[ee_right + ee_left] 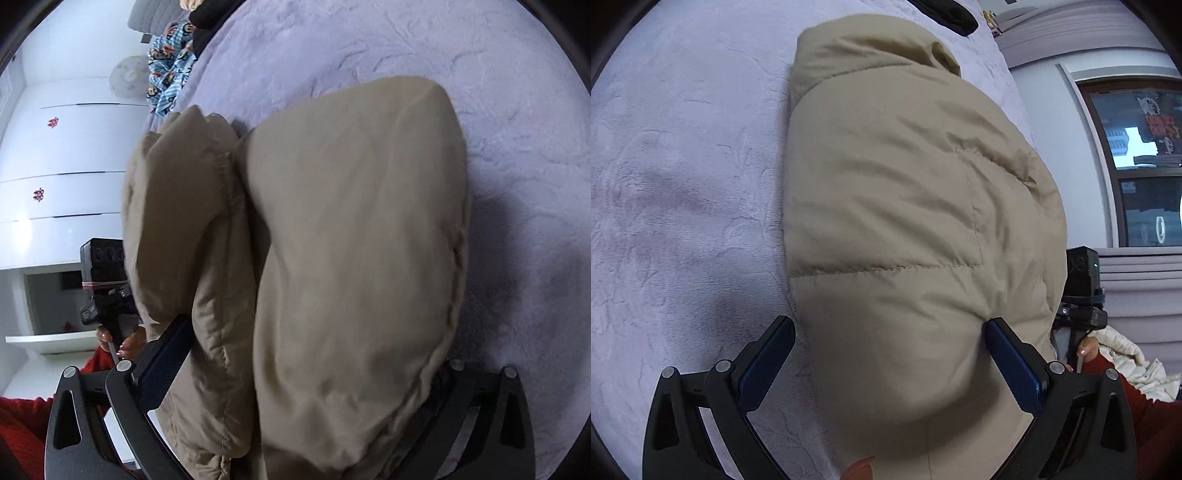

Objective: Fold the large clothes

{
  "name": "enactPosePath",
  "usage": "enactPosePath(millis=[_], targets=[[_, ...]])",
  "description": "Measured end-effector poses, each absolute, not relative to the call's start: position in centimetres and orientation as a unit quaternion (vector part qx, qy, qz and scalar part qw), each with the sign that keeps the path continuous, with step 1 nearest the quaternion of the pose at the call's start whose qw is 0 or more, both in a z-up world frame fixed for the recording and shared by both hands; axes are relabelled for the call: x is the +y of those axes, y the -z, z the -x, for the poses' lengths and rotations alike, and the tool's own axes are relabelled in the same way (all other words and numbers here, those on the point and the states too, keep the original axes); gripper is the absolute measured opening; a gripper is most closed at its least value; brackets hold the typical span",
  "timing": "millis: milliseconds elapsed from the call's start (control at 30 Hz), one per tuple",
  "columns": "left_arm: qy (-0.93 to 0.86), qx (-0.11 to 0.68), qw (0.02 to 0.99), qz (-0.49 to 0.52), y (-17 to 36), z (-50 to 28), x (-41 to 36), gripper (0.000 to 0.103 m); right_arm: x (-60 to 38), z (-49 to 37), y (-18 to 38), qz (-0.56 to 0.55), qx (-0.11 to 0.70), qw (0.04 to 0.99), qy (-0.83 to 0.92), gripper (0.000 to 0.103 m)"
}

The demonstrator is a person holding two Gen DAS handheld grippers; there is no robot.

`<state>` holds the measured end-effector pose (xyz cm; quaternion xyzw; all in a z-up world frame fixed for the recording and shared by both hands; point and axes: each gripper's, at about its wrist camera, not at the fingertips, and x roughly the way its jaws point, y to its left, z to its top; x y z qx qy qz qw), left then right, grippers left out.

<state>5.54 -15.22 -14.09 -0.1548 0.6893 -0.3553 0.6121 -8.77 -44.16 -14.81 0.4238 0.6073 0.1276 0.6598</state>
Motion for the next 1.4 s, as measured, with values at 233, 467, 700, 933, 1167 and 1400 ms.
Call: enactPosePath(millis=[233,467,700,933,1167,1400], targets=[[0.351,0.698,0.592,0.199,16.5,-5.5,-16.9,0.103,-44.0,7.5,16.6,-0.463,0.609,0.632,-0.121,0.103],[0.312,0.676,0.650,0.155,13.7,-3.8,-19.2,0.088,-44.1,8.0,16.1,-0.493,0.602,0.618,-0.118,0.066],[0.319,0.637,0.687,0.140,9.6,-3.4,-18.9,0.069,-42.9,7.1,12.8,-0.472,0.574,0.652,-0.151,0.046],[0.313,0.586,0.731,0.157,5.9,-5.6,-15.6,0.069,-40.5,2.8,9.7,-0.452,0.546,0.683,-0.178,0.046],[0.291,0.568,0.755,0.151,5.4,-12.1,-9.6,0.069,-35.1,-4.5,10.2,-0.439,0.531,0.698,-0.196,0.046],[0.271,0.567,0.763,0.154,7.8,-18.8,-3.4,0.069,-29.9,-12.1,11.9,-0.425,0.527,0.707,-0.204,0.046]])
